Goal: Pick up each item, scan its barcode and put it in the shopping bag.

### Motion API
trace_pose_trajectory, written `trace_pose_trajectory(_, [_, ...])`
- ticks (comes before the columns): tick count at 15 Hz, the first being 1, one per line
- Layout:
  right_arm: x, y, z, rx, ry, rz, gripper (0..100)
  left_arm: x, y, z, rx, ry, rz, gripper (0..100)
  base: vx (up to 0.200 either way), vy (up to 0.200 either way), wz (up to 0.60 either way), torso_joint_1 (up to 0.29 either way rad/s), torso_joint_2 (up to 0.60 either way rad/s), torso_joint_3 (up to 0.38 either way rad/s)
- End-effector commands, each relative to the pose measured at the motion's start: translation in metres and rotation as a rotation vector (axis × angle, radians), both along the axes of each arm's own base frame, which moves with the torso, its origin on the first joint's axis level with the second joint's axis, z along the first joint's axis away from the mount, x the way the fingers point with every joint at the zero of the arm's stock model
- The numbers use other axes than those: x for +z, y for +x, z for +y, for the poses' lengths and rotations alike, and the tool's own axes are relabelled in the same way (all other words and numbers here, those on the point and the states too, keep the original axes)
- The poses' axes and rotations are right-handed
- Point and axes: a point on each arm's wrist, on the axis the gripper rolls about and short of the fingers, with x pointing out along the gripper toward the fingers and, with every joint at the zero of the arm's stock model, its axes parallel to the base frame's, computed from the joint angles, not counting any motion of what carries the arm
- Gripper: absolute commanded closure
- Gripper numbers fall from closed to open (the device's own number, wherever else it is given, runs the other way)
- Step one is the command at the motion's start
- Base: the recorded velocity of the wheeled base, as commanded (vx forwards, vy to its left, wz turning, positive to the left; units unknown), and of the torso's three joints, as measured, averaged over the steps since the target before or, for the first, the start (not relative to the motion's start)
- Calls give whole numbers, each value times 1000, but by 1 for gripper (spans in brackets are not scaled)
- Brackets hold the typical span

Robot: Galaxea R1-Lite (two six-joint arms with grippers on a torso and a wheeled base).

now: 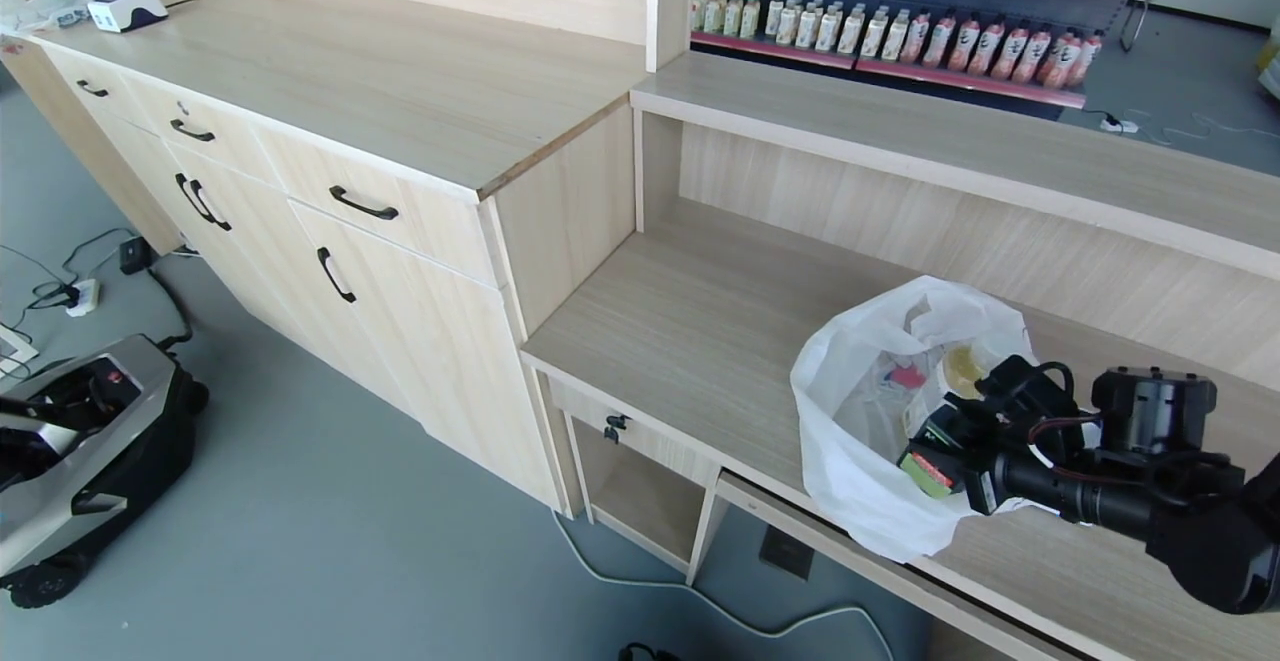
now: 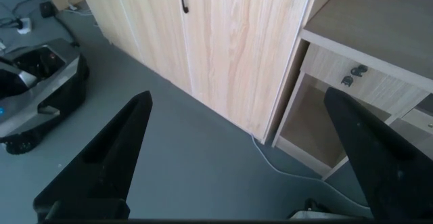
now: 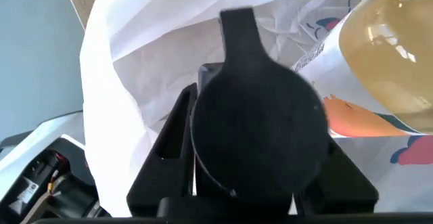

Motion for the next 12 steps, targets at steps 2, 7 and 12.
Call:
trace_pose_trajectory(2, [-16, 5, -1, -4, 3, 40, 0, 0, 0, 0, 1, 0, -1, 0, 0, 0, 0, 0, 0, 0])
trace_pose_trajectory(7, [27, -3, -2, -21, 47, -83, 0, 0, 0, 0, 1, 0, -1, 0, 0, 0, 0, 0, 0, 0])
trace_pose_trajectory(12, [127, -105, -22, -165, 27, -357, 0, 0, 0, 0, 1, 0, -1, 0, 0, 0, -120, 0, 0, 1])
